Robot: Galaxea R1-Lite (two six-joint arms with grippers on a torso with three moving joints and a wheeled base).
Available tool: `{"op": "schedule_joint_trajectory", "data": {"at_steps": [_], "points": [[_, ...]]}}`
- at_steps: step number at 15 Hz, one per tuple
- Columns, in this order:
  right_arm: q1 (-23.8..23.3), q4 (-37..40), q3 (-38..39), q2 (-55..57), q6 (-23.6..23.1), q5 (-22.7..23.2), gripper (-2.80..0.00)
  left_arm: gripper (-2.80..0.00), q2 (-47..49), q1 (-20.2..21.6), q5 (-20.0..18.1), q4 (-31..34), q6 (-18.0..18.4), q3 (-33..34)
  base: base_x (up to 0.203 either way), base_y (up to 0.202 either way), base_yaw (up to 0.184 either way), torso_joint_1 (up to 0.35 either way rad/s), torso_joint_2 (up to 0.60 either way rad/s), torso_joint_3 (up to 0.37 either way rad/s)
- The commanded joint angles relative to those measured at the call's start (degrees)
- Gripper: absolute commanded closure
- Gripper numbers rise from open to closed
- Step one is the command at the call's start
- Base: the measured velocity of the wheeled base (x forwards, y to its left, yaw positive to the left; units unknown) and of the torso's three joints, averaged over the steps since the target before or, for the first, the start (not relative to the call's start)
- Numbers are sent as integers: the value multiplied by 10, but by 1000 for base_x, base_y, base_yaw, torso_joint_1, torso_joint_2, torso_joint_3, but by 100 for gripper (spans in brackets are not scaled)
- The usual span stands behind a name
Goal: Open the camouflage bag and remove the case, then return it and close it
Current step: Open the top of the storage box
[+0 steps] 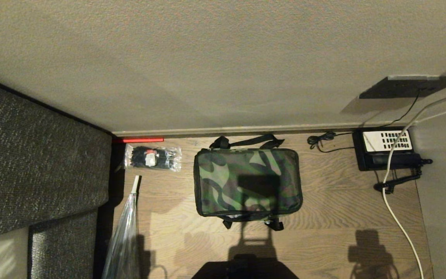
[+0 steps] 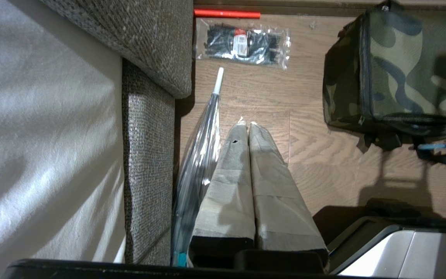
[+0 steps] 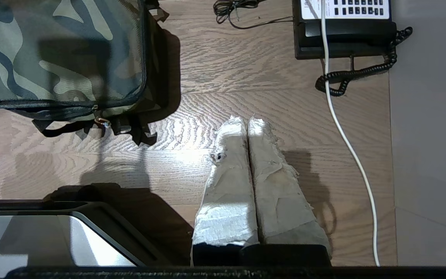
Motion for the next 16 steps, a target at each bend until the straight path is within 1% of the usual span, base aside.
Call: {"op": "schedule_joint_trajectory", "data": {"at_steps": [1, 7, 13, 16], "points": [[0, 0, 2, -3, 0, 0, 0, 0, 0, 0, 0, 0, 2, 1, 0, 0, 0, 0, 0, 0], [0, 0, 2, -3, 0, 0, 0, 0, -1, 0, 1, -1, -4, 2, 0, 0, 0, 0, 0, 0], [0, 0, 2, -3, -1, 0, 0, 0, -1, 0, 1, -2, -2, 2, -170, 0, 0, 0, 4, 1], [0, 0, 2, -3, 0, 0, 0, 0, -1, 0, 1, -2, 0, 2, -22, 0, 0, 2, 2, 1]]}}
